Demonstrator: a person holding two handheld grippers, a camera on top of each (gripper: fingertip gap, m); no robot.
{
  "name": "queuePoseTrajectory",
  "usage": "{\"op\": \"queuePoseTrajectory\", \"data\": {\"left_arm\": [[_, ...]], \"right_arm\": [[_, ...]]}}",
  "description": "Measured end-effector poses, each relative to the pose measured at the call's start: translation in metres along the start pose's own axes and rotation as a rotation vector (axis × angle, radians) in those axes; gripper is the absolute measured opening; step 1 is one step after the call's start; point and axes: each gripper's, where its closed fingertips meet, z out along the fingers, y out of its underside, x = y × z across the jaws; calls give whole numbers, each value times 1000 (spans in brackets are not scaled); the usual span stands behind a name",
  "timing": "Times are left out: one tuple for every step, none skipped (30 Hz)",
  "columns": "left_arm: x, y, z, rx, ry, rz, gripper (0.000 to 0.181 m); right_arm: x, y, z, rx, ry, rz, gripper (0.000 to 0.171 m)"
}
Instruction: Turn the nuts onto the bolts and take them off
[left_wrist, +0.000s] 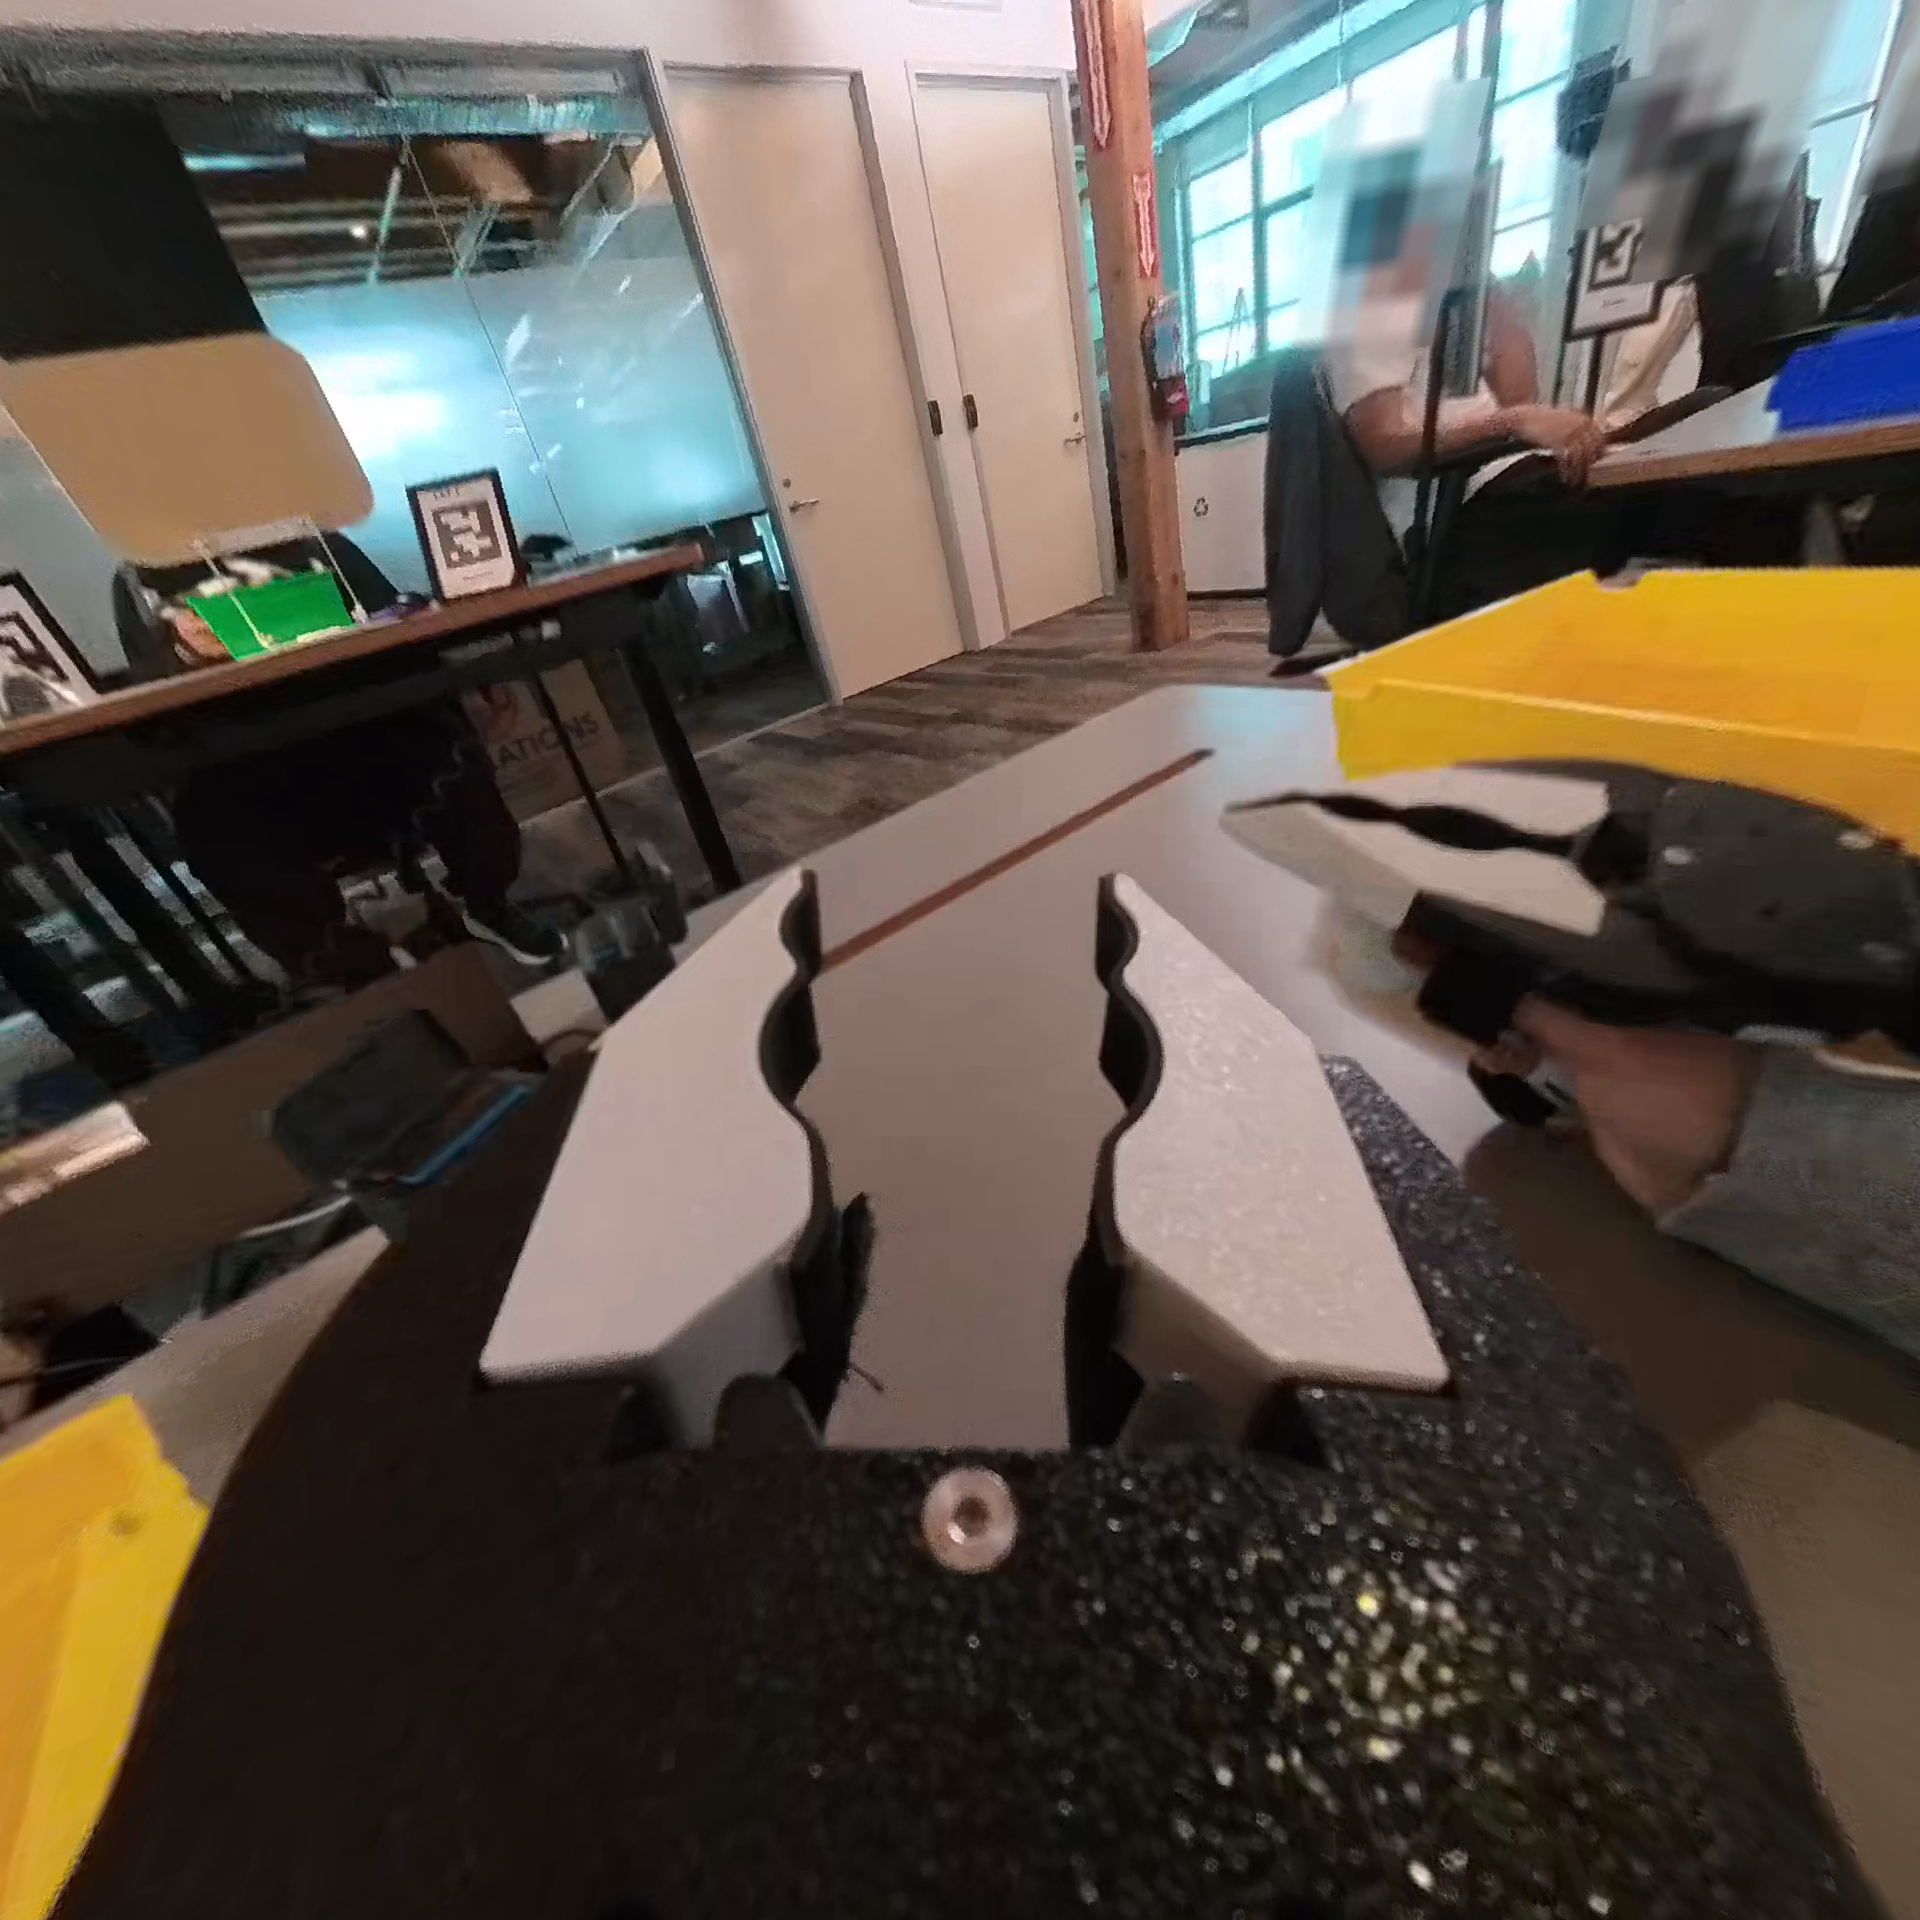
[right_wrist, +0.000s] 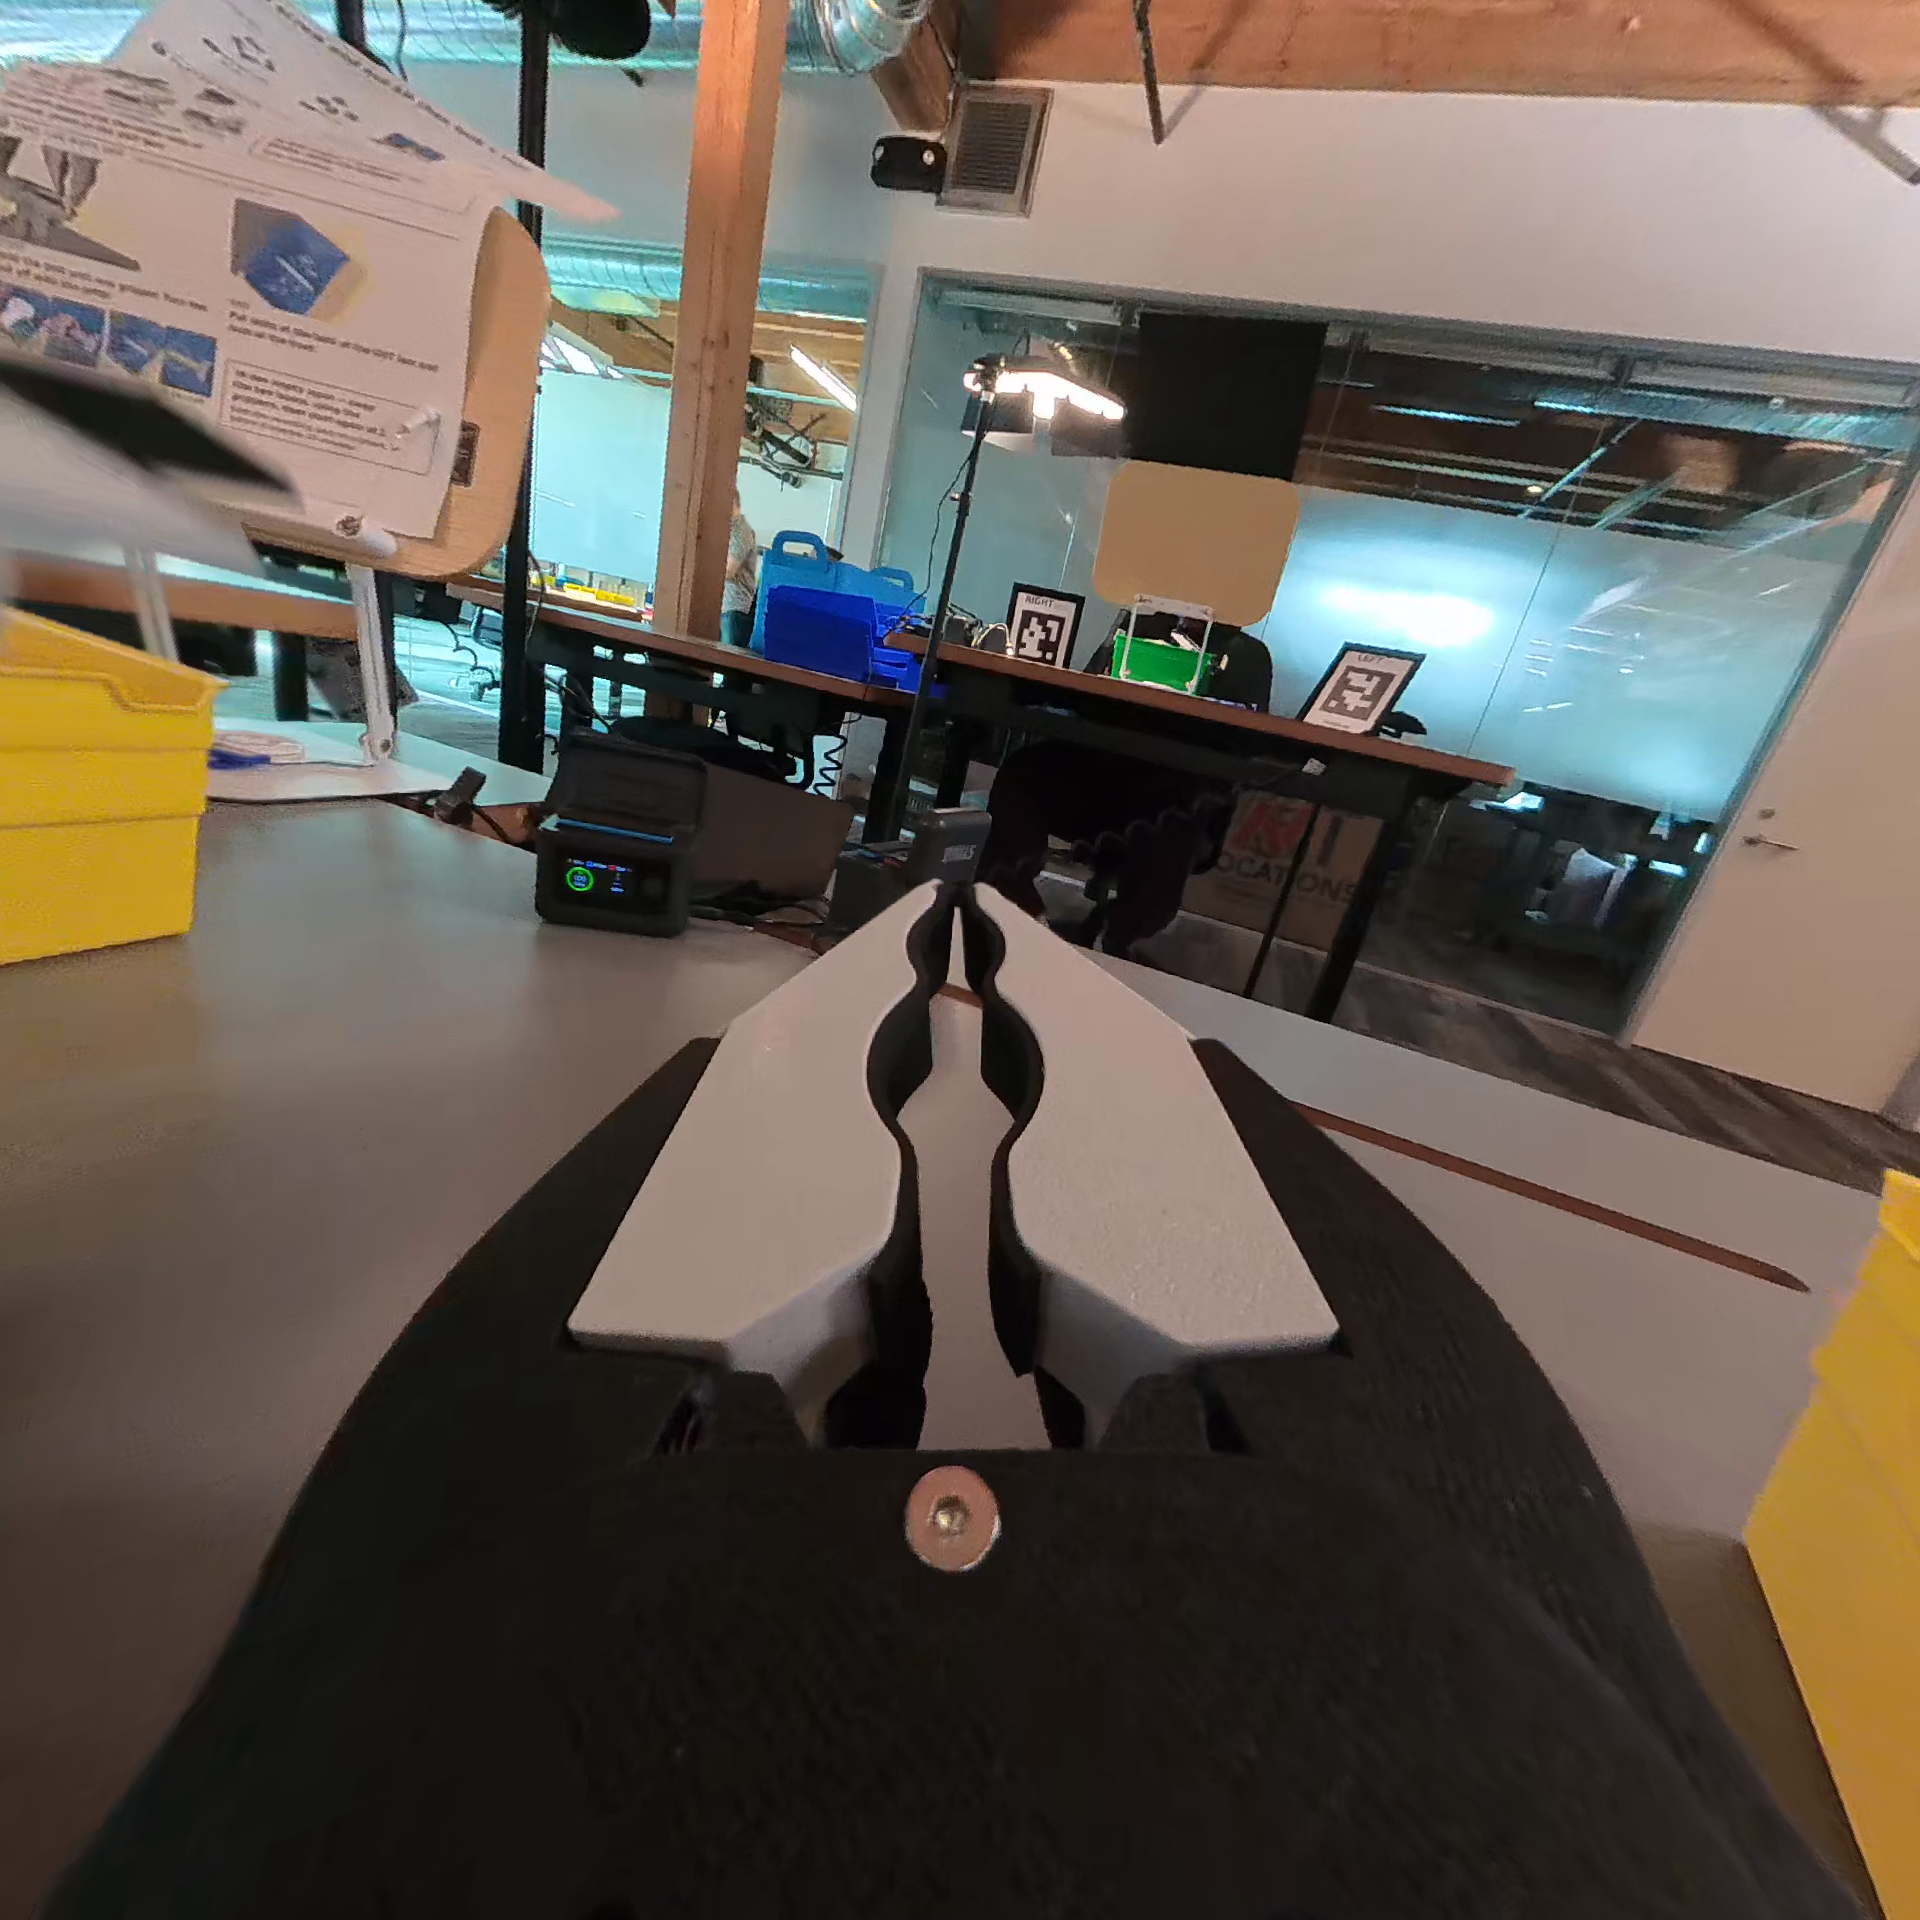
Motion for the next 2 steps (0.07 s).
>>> {"op": "queuePoseTrajectory", "data": {"left_arm": [[-4,-20,-11,11,-16,22,52],[-13,-36,-22,-3,-50,42,52]], "right_arm": [[-1,-1,0,6,-5,-1,0],[-3,-2,0,9,-10,2,0]]}}
